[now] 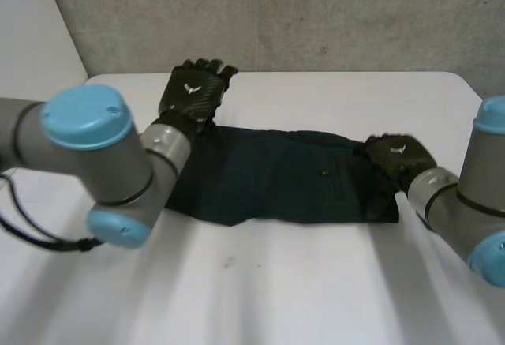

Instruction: Fold the shorts.

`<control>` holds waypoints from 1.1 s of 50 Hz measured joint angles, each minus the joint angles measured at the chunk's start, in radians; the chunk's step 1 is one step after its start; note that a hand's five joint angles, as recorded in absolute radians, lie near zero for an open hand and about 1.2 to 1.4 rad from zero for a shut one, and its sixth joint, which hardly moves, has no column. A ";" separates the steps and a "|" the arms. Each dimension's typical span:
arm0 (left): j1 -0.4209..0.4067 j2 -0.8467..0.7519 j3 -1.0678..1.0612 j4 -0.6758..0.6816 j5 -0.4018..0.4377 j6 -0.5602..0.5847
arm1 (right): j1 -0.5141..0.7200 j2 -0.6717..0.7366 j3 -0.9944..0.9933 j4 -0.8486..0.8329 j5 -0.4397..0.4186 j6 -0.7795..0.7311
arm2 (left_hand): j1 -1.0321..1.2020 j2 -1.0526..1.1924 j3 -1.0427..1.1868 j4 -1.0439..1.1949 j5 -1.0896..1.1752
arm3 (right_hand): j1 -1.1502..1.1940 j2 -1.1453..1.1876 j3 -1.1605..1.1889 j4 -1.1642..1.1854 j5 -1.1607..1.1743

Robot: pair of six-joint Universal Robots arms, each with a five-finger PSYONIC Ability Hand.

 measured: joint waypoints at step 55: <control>0.110 0.325 -0.324 -0.090 0.017 -0.085 | 0.329 0.130 -0.239 -0.093 -0.122 -0.667 | 0.000 0.000 0.000 0.000 0.000 | 0.752 0.939 0.962 0.945 0.888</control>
